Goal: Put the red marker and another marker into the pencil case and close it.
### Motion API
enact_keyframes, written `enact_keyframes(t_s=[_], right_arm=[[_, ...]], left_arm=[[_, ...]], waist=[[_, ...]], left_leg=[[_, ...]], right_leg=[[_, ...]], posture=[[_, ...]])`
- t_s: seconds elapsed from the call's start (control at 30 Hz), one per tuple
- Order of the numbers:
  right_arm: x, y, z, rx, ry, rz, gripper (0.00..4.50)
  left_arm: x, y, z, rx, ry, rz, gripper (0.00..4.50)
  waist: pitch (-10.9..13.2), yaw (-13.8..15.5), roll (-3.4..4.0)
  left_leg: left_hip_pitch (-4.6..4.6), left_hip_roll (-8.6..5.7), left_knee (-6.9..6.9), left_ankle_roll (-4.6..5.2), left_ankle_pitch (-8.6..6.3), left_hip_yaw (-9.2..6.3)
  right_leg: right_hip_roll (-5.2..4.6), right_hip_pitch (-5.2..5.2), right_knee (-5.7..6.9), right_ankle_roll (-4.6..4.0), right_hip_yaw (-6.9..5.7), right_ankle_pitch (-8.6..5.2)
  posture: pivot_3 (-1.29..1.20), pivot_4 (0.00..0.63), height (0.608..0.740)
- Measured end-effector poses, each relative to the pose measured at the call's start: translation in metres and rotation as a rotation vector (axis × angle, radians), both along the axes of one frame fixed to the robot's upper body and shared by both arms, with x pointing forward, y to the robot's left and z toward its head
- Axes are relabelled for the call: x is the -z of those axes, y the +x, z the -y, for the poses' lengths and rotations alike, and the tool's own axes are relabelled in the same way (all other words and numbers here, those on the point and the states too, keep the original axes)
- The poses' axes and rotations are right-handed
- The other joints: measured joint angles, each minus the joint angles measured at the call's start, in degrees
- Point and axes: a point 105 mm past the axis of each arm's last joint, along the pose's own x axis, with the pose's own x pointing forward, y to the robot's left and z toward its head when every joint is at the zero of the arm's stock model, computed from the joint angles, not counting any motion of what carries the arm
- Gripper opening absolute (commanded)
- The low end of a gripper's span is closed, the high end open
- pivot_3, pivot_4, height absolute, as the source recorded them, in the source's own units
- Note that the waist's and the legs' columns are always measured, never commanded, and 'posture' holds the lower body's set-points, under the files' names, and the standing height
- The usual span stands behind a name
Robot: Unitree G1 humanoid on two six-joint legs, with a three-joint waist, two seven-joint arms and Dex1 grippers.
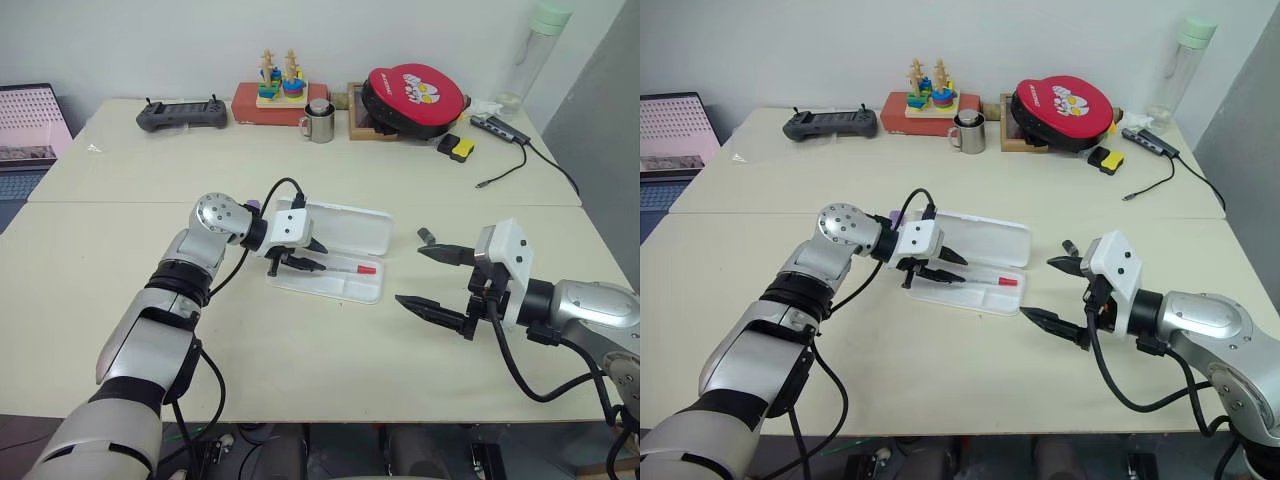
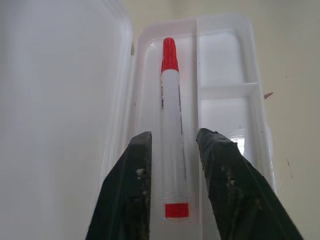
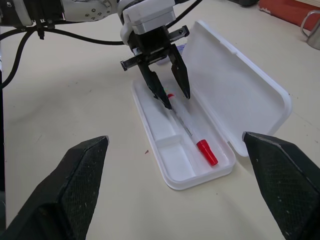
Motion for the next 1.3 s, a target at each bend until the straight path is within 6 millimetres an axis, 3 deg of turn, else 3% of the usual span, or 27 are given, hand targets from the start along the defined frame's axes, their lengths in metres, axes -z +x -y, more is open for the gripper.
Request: enact_keyframes(t_s=[0.27, 0.4, 0.5, 0.6, 0.73, 0.83, 0.93, 1.0, 1.2, 1.3], right_arm=[[-0.003, 0.000, -0.003, -0.028, 0.007, 0.010, 4.50], [-0.006, 0.002, -0.005, -0.042, 0.026, 0.014, 4.50], [-0.014, 0.001, -0.011, -0.079, 0.067, 0.030, 4.50], [-0.024, 0.005, -0.015, -0.088, 0.103, 0.063, 4.50], [-0.047, 0.025, -0.022, -0.059, 0.165, 0.147, 4.50], [-0.061, 0.039, -0.030, -0.038, 0.210, 0.201, 4.50], [-0.062, 0.043, -0.040, -0.048, 0.232, 0.198, 4.50], [-0.062, 0.046, -0.046, -0.063, 0.249, 0.191, 4.50], [-0.062, 0.051, -0.065, -0.103, 0.258, 0.194, 4.50], [-0.058, 0.050, -0.070, -0.115, 0.240, 0.197, 4.50]], left_arm=[[-0.011, -0.015, 0.002, -0.014, -0.126, -0.062, 3.63], [-0.042, -0.031, 0.003, -0.037, -0.307, -0.134, 4.44], [-0.076, -0.045, 0.005, -0.064, -0.487, -0.177, 4.50], [-0.089, -0.053, 0.001, -0.138, -0.608, -0.234, 4.50], [-0.094, -0.036, -0.021, -0.426, -0.824, -0.223, 4.50], [-0.105, -0.016, -0.051, -0.701, -1.017, -0.129, 4.50], [-0.100, -0.004, -0.065, -0.878, -1.086, -0.096, 4.50], [-0.086, 0.006, -0.076, -1.036, -1.094, -0.062, 4.50], [-0.011, 0.022, -0.095, -1.354, -0.880, -0.052, 4.50], [0.011, 0.025, -0.102, -1.425, -0.826, -0.096, 4.50]], waist=[[0.0, -0.1, 0.00], [0.0, -0.2, 0.00], [0.0, -0.2, 0.01], [0.0, -0.2, 0.02], [0.0, -0.1, 0.02], [0.0, 0.1, 0.01], [0.0, 0.4, 0.00], [0.0, 0.7, 0.00], [0.0, 0.5, -0.02], [0.0, 0.4, -0.02]], left_leg=[[0.00, 0.01, 0.02, 0.00, 0.00, -0.02], [0.00, 0.03, 0.06, 0.00, 0.00, -0.03], [0.05, 0.04, 0.08, 0.00, 0.00, -0.06], [0.20, 0.05, 0.10, 0.00, 0.00, -0.04], [0.46, 0.08, 0.08, 0.02, 0.02, -0.03], [0.48, 0.07, 0.09, 0.04, 0.06, -0.03], [0.45, 0.04, 0.11, 0.03, 0.06, -0.04], [0.47, -0.02, 0.10, 0.03, 0.06, -0.01], [0.40, -0.01, 0.03, 0.03, 0.06, 0.01], [0.41, -0.02, 0.03, 0.03, 0.06, 0.02]], right_leg=[[0.00, 0.01, 0.02, -0.01, 0.00, 0.00], [0.00, 0.02, 0.04, -0.01, 0.00, 0.00], [0.00, 0.08, 0.05, -0.01, -0.02, 0.00], [0.00, 0.18, 0.08, 0.00, 0.00, 0.00], [0.03, 0.31, 0.14, 0.06, 0.04, 0.04], [0.03, 0.34, 0.13, 0.14, 0.05, 0.09], [0.02, 0.37, 0.06, 0.17, 0.06, 0.12], [-0.03, 0.42, 0.02, 0.16, 0.08, 0.14], [-0.02, 0.22, 0.06, 0.08, 0.11, 0.19], [-0.02, 0.23, 0.05, 0.08, 0.12, 0.19]], posture=[[0.00, 0.150, 0.740], [0.00, 0.150, 0.740], [0.00, 0.150, 0.740], [0.00, 0.150, 0.740], [0.00, 0.150, 0.740], [0.00, 0.150, 0.740], [0.00, 0.150, 0.740], [0.00, 0.150, 0.740], [0.00, 0.150, 0.740], [0.00, 0.150, 0.740]])
